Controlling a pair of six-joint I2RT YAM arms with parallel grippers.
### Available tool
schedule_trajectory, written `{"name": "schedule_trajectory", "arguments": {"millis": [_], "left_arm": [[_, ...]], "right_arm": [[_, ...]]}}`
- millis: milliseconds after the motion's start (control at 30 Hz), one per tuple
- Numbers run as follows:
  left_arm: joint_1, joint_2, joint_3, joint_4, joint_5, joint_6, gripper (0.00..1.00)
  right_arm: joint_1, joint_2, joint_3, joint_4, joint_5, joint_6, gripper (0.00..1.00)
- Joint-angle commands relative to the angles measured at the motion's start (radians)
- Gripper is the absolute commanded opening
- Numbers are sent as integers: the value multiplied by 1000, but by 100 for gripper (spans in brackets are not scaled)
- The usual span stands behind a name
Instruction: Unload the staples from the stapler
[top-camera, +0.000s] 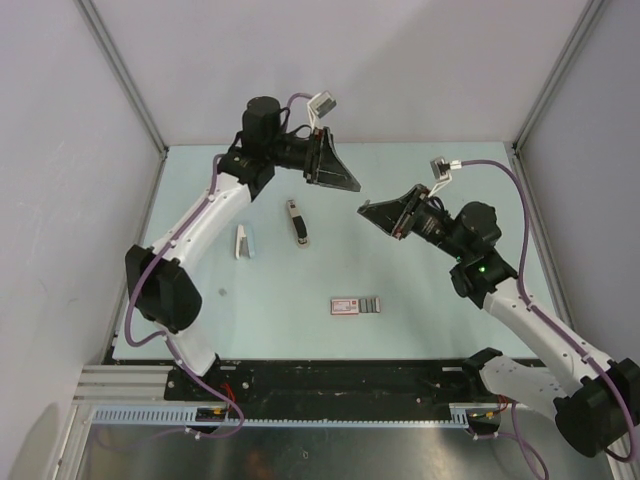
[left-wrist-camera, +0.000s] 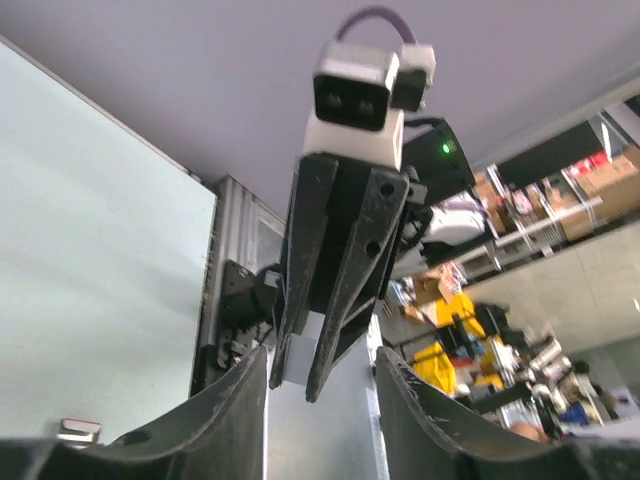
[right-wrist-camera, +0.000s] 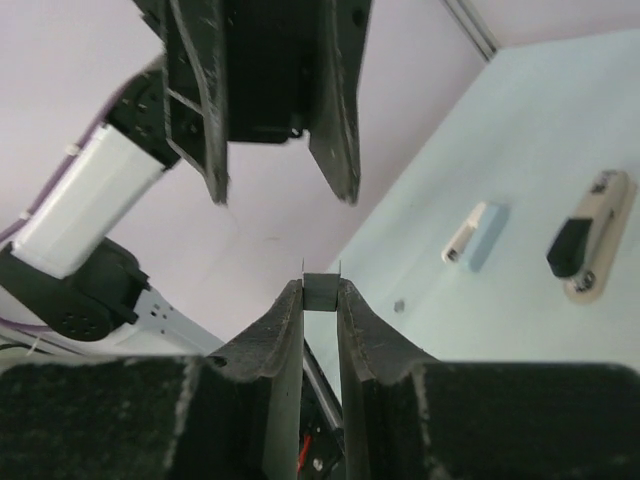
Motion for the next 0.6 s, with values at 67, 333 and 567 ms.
{"name": "schedule_trajectory", "arguments": {"millis": [67, 333, 567], "left_arm": [[58, -55, -56, 20, -86, 10, 67], [74, -46, -106, -337, -353, 401, 99], [0, -62, -250, -486, -815, 751, 99]], "right_arm": [[-23, -27, 38, -283, -21, -112, 13], [-24, 25, 63, -694, 29, -253, 12], [84, 106, 64, -937, 235, -301, 10]]}}
